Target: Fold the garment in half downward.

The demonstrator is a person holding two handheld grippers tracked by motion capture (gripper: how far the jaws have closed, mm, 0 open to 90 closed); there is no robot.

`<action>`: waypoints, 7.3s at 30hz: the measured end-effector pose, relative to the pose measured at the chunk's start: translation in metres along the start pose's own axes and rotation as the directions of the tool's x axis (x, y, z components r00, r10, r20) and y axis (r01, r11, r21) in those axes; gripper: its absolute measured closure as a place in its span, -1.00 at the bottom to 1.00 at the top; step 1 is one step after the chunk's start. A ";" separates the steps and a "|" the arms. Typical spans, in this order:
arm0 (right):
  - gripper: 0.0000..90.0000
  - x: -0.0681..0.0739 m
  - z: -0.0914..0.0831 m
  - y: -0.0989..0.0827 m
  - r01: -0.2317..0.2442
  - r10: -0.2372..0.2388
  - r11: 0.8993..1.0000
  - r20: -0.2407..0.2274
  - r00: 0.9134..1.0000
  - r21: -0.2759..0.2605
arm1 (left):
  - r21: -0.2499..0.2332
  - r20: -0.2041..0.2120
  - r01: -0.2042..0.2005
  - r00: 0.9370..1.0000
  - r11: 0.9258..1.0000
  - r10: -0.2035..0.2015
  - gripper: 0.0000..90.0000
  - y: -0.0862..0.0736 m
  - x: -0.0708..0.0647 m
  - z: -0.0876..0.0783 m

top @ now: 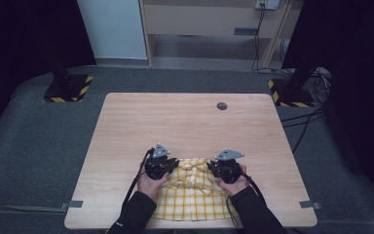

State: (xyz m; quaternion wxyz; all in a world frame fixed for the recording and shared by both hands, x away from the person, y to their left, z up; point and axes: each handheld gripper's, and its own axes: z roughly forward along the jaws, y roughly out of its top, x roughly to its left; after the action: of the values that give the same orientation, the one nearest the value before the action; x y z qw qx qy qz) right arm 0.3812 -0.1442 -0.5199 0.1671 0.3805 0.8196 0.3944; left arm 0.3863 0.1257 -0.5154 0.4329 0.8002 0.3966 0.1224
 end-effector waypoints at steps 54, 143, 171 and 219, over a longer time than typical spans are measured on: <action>0.61 0.038 -0.075 -0.042 0.022 -0.031 0.999 -0.190 0.981 -0.050 | -0.004 0.137 -0.088 0.987 0.996 0.088 0.72 -0.039 -0.055 -0.069; -0.52 -0.006 -0.115 -0.060 -0.176 0.173 0.976 -0.034 0.984 -0.128 | 0.160 -0.205 0.079 0.978 0.984 -0.045 -0.26 -0.083 -0.030 -0.084; -0.56 0.000 -0.079 -0.085 0.038 -0.040 0.995 0.015 0.999 0.097 | 0.210 -0.218 0.069 0.976 0.975 -0.023 -0.20 -0.082 -0.019 -0.092; -0.62 0.056 -0.063 -0.056 0.215 -0.212 0.977 -0.234 0.949 -0.014 | 0.147 -0.049 -0.041 0.998 0.988 0.049 -0.67 -0.034 -0.060 -0.069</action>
State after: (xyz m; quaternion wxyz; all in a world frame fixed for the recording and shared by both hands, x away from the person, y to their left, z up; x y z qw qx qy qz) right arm 0.2806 -0.1569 -0.5218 0.1085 0.2414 0.8723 0.4112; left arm 0.2917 0.1326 -0.4923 0.3597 0.8350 0.3977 0.1237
